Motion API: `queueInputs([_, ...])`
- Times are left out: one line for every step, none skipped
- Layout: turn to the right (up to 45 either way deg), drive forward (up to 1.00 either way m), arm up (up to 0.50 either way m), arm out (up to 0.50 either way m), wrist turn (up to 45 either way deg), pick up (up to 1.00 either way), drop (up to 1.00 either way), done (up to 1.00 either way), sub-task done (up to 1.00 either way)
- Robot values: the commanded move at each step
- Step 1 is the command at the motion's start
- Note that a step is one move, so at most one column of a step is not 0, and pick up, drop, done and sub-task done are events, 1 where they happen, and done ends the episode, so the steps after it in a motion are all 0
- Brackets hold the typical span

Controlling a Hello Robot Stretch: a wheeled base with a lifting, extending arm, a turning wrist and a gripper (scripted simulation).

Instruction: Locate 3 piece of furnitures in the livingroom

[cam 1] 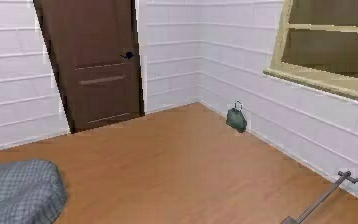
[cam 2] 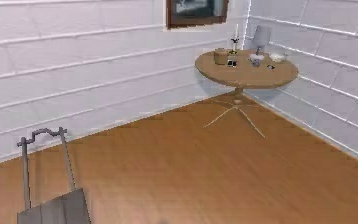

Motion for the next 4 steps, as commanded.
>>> queueInputs([45.0, 0.0, 0.0, 0.0, 0.0, 0.0, 0.0, 0.0, 0.0])
queueInputs([45.0, 0.0, 0.0, 0.0, 0.0, 0.0, 0.0, 0.0, 0.0])
queueInputs([45.0, 0.0, 0.0, 0.0, 0.0, 0.0, 0.0, 0.0, 0.0])
queueInputs([12.0, 0.0, 0.0, 0.0, 0.0, 0.0, 0.0, 0.0, 0.0])
